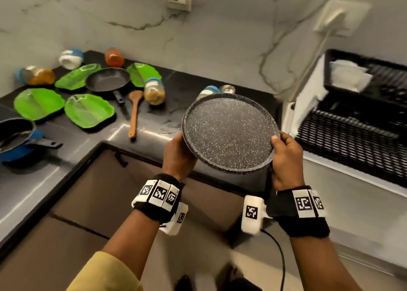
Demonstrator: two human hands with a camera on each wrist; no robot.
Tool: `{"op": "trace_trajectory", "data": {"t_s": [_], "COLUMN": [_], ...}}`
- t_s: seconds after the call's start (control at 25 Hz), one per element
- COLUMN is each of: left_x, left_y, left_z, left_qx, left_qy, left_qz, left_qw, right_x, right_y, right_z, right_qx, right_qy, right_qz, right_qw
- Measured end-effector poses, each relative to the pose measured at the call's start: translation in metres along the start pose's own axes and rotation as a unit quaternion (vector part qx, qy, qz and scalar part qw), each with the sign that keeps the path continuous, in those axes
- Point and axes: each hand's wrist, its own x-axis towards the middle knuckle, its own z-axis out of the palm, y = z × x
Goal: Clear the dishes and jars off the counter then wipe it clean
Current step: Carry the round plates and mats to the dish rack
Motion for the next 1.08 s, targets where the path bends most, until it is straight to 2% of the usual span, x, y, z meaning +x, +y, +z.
{"op": "trace_trajectory", "data": {"t_s": [0.16,0.28,0.48,0.6,0.68,0.8,0.96,1.08], "left_x": [0.009,0.016,0.015,0.022,0.030,0.043,0.059,0.068], "left_y": [0.071,0.143,0.266,0.315,0.335,0.350,0.356,0.360], "left_z": [0.058,0.115,0.204,0.243,0.264,0.285,0.295,0.298], "left_qx": [-0.039,-0.057,-0.064,-0.021,0.017,0.090,0.172,0.194], "left_qy": [-0.014,-0.033,-0.083,-0.114,-0.119,-0.117,-0.130,-0.137], "left_qz": [0.075,0.111,0.204,0.271,0.313,0.350,0.364,0.363], "left_qw": [0.996,0.992,0.973,0.955,0.942,0.925,0.906,0.901], "right_x": [0.008,0.019,0.053,0.080,0.095,0.118,0.144,0.167], "right_y": [-0.060,-0.115,-0.196,-0.230,-0.244,-0.251,-0.239,-0.228], "right_z": [-0.087,-0.168,-0.286,-0.341,-0.364,-0.384,-0.389,-0.390], "right_qx": [0.035,0.018,0.018,-0.047,-0.108,-0.193,-0.294,-0.361], "right_qy": [0.023,0.064,0.198,0.295,0.344,0.373,0.392,0.384], "right_qz": [-0.025,-0.074,-0.149,-0.209,-0.241,-0.257,-0.262,-0.260], "right_qw": [0.999,0.995,0.969,0.931,0.901,0.871,0.831,0.809]}}
